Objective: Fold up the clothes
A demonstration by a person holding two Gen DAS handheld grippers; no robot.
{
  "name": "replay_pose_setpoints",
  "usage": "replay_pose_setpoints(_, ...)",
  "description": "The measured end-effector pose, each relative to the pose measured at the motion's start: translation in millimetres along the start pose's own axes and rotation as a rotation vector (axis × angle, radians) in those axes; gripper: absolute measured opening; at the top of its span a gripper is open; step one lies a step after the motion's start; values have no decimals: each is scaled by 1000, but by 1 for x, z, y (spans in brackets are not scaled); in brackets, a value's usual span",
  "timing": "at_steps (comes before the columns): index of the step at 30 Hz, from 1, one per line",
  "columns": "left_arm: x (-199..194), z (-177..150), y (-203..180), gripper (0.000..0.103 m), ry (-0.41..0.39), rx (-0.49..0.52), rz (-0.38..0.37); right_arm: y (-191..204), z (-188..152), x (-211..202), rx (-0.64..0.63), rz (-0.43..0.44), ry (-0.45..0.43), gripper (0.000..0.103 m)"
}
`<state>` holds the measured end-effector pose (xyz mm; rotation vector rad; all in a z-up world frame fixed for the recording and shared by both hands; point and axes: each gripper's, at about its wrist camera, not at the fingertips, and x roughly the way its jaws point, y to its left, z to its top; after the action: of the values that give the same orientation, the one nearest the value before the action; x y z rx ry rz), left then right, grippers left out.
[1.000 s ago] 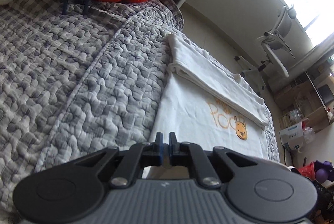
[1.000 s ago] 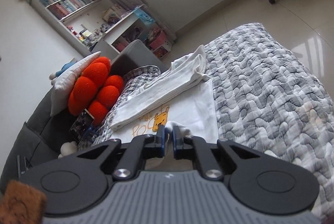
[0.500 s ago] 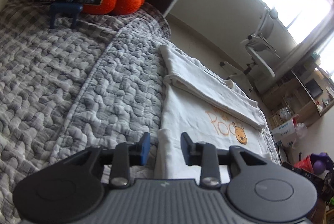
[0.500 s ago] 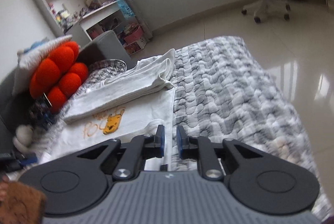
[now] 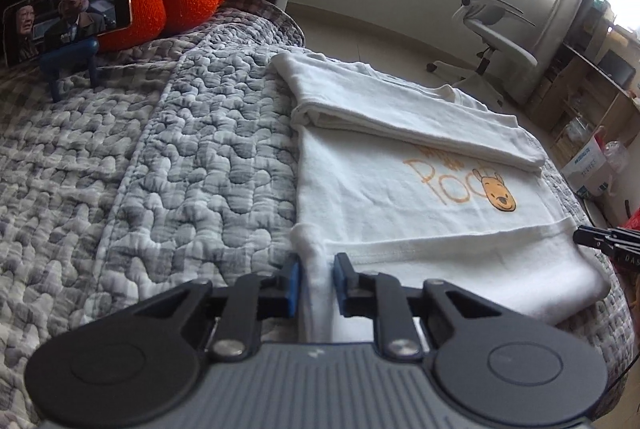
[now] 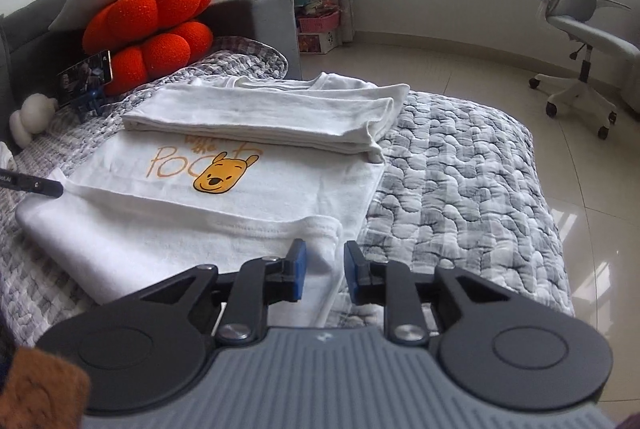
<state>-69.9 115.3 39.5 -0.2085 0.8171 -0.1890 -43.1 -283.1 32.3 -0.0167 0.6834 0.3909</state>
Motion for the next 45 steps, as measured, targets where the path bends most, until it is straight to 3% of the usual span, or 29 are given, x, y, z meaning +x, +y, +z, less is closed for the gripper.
replay_pose_setpoints(2,-1,1,0,8,-2,12,11,2,1,3,1,2,-1,26)
replay_pose_setpoints(6,-9,3,-3,7,-28,27,29,13,0,-4,-12,-71,-43,6)
replay_pose_setpoints(9,-18,5,-12,6,-59,62,50,15,-3,-16,5,-94,-95,5)
replay_pose_setpoints(15,-19,29,-21,6,-131,93,31,8,5,-22,98,-140,-172,4)
replay_pose_setpoints(19,15,39,-13,6,-84,83,42,-2,3,3,196,-150,-101,4)
replay_pose_setpoints(21,34,35,-11,7,-49,84,64,0,-2,12,194,-173,-68,5)
replay_pose_setpoints(30,33,31,-9,8,-89,94,53,3,-2,10,204,-181,-98,5)
replay_pose_setpoints(36,26,25,-12,7,-174,102,68,2,-7,7,242,-229,-117,4)
replay_pose_setpoints(40,38,22,-13,8,-142,109,90,4,-10,7,242,-245,-123,4)
replay_pose_setpoints(45,32,21,-4,16,-153,72,92,5,-10,7,237,-229,-121,9)
